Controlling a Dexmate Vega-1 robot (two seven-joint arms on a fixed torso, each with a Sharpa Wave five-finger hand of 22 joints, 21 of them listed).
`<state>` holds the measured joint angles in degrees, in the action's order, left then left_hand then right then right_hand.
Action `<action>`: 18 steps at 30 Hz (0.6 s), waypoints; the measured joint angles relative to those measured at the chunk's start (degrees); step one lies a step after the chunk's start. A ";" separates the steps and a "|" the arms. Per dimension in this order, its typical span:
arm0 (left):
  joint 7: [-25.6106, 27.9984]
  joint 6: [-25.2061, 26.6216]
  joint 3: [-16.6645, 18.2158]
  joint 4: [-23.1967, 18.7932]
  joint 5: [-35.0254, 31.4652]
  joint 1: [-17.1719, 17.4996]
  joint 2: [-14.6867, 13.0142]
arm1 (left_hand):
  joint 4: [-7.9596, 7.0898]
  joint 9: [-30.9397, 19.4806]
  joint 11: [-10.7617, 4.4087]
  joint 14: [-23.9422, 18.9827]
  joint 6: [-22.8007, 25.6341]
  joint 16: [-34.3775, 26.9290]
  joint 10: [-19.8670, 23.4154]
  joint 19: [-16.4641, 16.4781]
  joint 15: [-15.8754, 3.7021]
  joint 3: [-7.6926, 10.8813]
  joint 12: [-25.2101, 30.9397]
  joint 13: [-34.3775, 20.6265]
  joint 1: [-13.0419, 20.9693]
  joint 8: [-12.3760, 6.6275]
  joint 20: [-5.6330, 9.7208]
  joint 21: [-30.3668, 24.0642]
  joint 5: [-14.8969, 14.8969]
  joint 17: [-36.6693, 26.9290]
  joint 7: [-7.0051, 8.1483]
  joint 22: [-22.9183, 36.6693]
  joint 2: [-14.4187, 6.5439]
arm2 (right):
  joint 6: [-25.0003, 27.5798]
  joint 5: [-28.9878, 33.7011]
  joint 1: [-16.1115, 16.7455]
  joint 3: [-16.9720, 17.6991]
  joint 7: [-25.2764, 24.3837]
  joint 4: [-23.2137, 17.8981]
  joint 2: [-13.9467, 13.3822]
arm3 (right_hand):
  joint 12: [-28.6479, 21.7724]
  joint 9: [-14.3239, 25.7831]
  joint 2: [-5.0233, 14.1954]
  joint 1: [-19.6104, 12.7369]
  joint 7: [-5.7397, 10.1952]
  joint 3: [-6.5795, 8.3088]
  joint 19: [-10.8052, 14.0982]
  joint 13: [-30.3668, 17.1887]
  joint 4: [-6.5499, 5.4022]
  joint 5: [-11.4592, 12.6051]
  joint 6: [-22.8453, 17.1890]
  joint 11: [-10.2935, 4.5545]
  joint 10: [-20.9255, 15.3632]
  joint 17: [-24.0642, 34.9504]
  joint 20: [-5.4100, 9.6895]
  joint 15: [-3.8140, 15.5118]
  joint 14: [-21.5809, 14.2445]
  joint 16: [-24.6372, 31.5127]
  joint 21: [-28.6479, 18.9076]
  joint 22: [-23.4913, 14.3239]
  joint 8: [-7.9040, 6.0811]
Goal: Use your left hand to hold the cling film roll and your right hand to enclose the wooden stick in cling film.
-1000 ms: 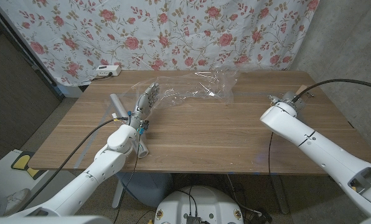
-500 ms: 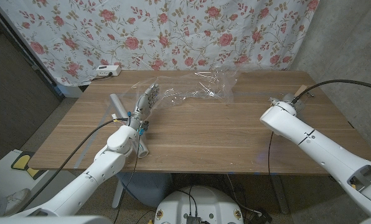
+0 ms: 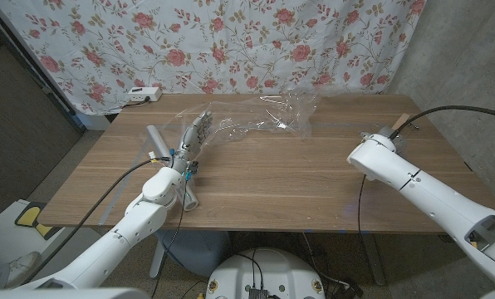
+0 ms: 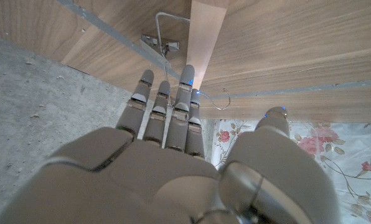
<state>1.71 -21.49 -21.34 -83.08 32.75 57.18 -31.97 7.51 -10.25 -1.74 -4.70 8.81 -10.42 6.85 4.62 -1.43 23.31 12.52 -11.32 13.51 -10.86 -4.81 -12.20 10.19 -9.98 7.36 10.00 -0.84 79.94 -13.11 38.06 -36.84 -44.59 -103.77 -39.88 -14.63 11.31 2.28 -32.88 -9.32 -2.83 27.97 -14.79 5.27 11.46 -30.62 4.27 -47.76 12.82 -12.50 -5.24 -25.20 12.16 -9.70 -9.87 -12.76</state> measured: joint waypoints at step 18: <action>0.15 -0.06 0.04 -0.07 0.00 0.39 0.00 | 0.25 0.00 0.00 0.00 0.00 0.00 0.00 -0.01 0.00 -0.25 0.00 0.00 -0.30 0.00 0.00 0.00 0.00 0.00 0.00 0.00 -0.30 | 0.04 -21.77 -5.97 -6.77 -15.06 2.04 -4.21 | -0.22 0.00 0.00 1.06 -0.10 -0.24 -1.96 -0.26 -0.71 0.00 -0.50 -0.72 -0.73 0.11 -0.06 0.99 0.34 0.39 0.00 -0.01 0.00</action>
<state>1.86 -21.55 -21.29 -83.15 32.75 57.57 -31.97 7.75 -10.25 -1.74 -4.70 8.80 -10.42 6.85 4.61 -1.43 23.06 12.52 -11.32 13.21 -10.86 -4.81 -12.20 10.19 -9.98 7.36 9.99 -1.14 79.98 -34.88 32.10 -43.61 -59.65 -101.73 -44.09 -14.86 11.31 2.28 -31.82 -9.42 -3.07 26.00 -15.05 4.56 11.46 -31.13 3.55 -48.49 12.93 -12.56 -4.25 -24.86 12.55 -9.70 -9.88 -12.76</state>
